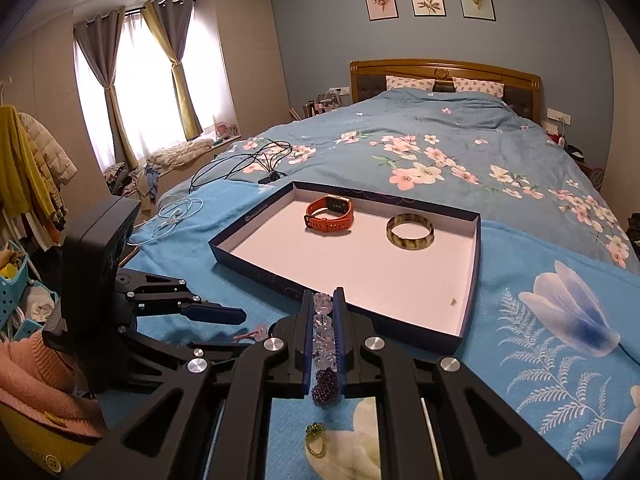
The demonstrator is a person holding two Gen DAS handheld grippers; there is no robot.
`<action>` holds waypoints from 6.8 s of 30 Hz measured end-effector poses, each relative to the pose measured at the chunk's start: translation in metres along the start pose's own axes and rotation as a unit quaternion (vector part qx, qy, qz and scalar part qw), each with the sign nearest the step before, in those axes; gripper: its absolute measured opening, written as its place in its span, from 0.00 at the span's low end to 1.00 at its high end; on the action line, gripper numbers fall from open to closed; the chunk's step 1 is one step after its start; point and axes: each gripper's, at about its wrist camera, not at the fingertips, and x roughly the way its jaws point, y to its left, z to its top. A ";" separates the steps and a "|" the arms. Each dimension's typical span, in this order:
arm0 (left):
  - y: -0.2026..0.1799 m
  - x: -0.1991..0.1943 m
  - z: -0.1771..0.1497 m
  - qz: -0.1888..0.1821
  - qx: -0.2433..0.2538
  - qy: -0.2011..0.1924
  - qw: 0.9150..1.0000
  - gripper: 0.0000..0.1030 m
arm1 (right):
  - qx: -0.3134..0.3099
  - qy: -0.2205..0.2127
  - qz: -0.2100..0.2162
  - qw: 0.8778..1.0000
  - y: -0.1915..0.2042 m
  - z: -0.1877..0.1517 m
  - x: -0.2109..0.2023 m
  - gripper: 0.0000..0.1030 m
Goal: Organize jewelry
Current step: 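Grasp the pink ring with left gripper while right gripper lifts the crystal bracelet, then carry the pink ring with left gripper while right gripper carries the bracelet into the box, then open both grippers to release pink ring and crystal bracelet in the box, then grasp the purple beaded necklace with right gripper while left gripper grasps the green ring, then grasp the black ring with left gripper while right gripper holds the purple necklace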
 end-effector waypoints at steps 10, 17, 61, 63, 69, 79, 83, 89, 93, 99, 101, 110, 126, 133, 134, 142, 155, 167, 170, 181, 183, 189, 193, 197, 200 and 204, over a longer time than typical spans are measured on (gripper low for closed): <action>0.005 0.008 0.002 0.014 -0.013 0.015 1.000 0.06 | 0.000 0.002 0.000 1.000 0.001 -0.001 0.002 0.08; 0.009 -0.001 0.003 0.009 -0.022 0.000 1.000 0.03 | -0.002 -0.007 0.001 1.000 0.002 0.005 0.001 0.08; 0.061 0.001 0.075 0.065 -0.032 -0.047 0.996 0.04 | 0.025 -0.021 -0.021 0.999 -0.028 0.068 0.067 0.08; 0.064 0.005 0.077 0.070 -0.030 -0.044 0.996 0.04 | 0.030 -0.018 -0.020 0.999 -0.030 0.069 0.074 0.08; 0.073 0.018 0.084 0.078 -0.032 -0.031 0.996 0.04 | 0.043 -0.008 -0.020 0.999 -0.036 0.072 0.090 0.08; 0.080 0.044 0.091 0.083 -0.031 0.000 0.996 0.04 | 0.069 0.016 -0.040 0.997 -0.057 0.064 0.103 0.08; 0.083 0.050 0.093 0.082 -0.035 0.004 0.996 0.04 | 0.076 0.023 -0.049 0.996 -0.065 0.059 0.104 0.08; 0.088 0.056 0.093 0.085 -0.041 0.012 0.995 0.04 | 0.085 0.038 -0.060 0.994 -0.073 0.053 0.110 0.08; 0.092 0.057 0.095 0.088 -0.047 0.011 0.995 0.07 | 0.094 0.045 -0.070 0.992 -0.080 0.049 0.112 0.08; 0.092 0.052 0.095 0.094 -0.054 0.003 0.994 0.15 | 0.105 0.050 -0.083 0.990 -0.086 0.045 0.110 0.10; 0.090 0.043 0.094 0.104 -0.054 -0.008 0.993 0.24 | 0.107 0.046 -0.088 0.989 -0.087 0.043 0.105 0.21; 0.071 -0.012 0.080 0.118 -0.041 -0.069 0.990 0.40 | 0.090 0.014 -0.081 0.993 -0.072 0.036 0.067 0.28; 0.034 -0.043 0.023 0.078 -0.044 -0.075 0.993 0.45 | 0.054 0.022 -0.028 0.998 -0.029 -0.009 0.018 0.30; 0.028 -0.045 0.009 0.066 -0.053 -0.073 0.994 0.47 | 0.036 0.044 -0.025 0.998 -0.015 -0.025 0.023 0.30; 0.027 -0.044 0.007 0.064 -0.054 -0.071 0.994 0.47 | 0.035 0.049 -0.026 0.998 -0.013 -0.027 0.025 0.30; 0.013 -0.037 -0.003 0.047 -0.040 -0.056 0.997 0.47 | 0.025 0.085 -0.027 0.996 -0.006 -0.038 0.042 0.30; -0.025 0.012 0.018 0.042 0.023 0.004 0.999 0.34 | 0.035 0.087 -0.023 0.995 -0.011 -0.040 0.041 0.33; -0.015 0.003 0.014 0.035 0.007 -0.013 0.999 0.21 | 0.023 0.096 -0.010 0.995 -0.007 -0.039 0.046 0.34; -0.012 -0.004 0.011 0.027 -0.001 -0.017 0.999 0.21 | 0.018 0.109 -0.013 0.994 -0.005 -0.039 0.053 0.33; -0.002 -0.017 0.002 0.009 -0.021 -0.029 0.999 0.21 | 0.008 0.098 -0.025 0.995 -0.003 -0.037 0.048 0.06; -0.002 -0.019 0.001 0.009 -0.019 -0.029 0.999 0.21 | 0.008 0.087 -0.025 0.996 -0.003 -0.035 0.043 0.06; -0.002 -0.020 -0.003 0.014 -0.015 -0.027 0.999 0.25 | 0.012 0.059 -0.020 0.998 -0.004 -0.025 0.031 0.06; 0.000 -0.022 -0.005 0.012 -0.015 -0.028 0.999 0.39 | 0.021 0.041 -0.016 0.999 -0.006 -0.020 0.022 0.06; 0.000 -0.025 -0.011 0.010 -0.012 -0.023 1.000 0.39 | 0.022 0.029 -0.016 0.999 -0.006 -0.016 0.015 0.06; -0.003 -0.024 -0.015 0.009 -0.003 -0.014 1.000 0.39 | 0.022 0.026 -0.015 0.999 -0.006 -0.015 0.013 0.06; -0.009 -0.018 -0.018 0.009 0.006 0.000 1.000 0.39 | 0.023 0.024 -0.013 0.999 -0.006 -0.016 0.013 0.06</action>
